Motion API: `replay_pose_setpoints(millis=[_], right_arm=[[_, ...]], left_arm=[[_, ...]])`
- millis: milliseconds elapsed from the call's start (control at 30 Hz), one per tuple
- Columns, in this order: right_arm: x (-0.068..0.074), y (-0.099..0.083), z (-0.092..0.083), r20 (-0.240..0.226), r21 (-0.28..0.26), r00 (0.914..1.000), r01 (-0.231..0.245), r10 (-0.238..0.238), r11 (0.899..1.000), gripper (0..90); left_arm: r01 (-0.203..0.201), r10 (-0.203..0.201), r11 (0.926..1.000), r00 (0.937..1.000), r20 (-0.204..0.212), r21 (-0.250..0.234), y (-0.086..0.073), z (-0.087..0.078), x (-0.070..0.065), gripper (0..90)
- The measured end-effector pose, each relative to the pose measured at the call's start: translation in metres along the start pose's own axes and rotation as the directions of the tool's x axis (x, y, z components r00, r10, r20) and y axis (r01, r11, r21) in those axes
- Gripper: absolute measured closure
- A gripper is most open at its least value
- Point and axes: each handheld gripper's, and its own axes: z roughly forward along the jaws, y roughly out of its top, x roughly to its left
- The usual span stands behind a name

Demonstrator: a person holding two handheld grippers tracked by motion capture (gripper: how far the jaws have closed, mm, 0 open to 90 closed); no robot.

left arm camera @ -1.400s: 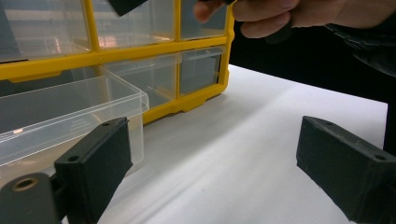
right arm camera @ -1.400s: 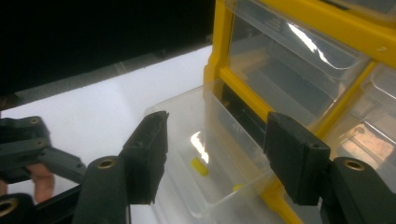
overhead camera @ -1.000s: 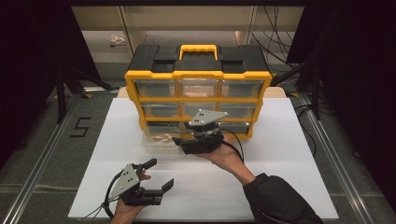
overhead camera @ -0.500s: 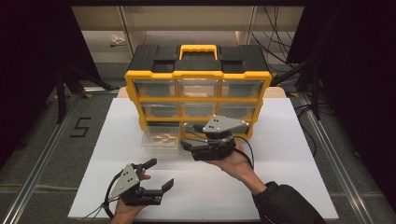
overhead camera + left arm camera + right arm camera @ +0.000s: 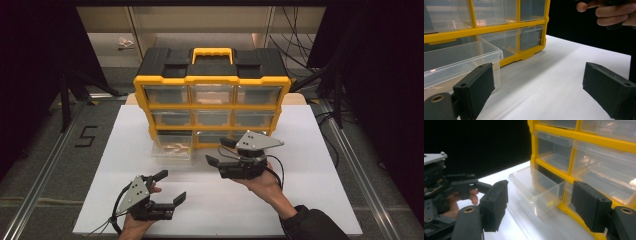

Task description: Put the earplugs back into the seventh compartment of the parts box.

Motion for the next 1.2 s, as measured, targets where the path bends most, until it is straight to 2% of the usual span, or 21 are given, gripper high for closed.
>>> replay_pose_setpoints(millis=[133,233,867,1200], right_arm=[[-0.001,-0.008,-0.006,0.003,-0.018,0.9998,-0.019,0.019,1.000,30.8],[-0.002,-0.012,-0.009,0.022,-0.025,0.9996,-0.016,0.017,1.000,30.9],[-0.007,-0.035,-0.024,0.042,-0.041,0.9990,-0.014,0.016,0.999,30.9],[-0.012,-0.044,-0.032,0.047,-0.072,0.9981,-0.036,0.039,0.997,30.7]], left_arm=[[0.002,-0.002,1.0000,1.0000,0.001,0.000,0.000,0.000,0.000,9.9],[0.002,-0.002,1.0000,1.0000,0.002,-0.003,0.000,0.000,0.000,9.8],[0.001,-0.001,1.0000,1.0000,0.004,-0.002,0.000,0.000,0.000,9.7],[0.002,-0.002,1.0000,1.0000,0.004,-0.001,0.001,0.000,0.000,9.7]])
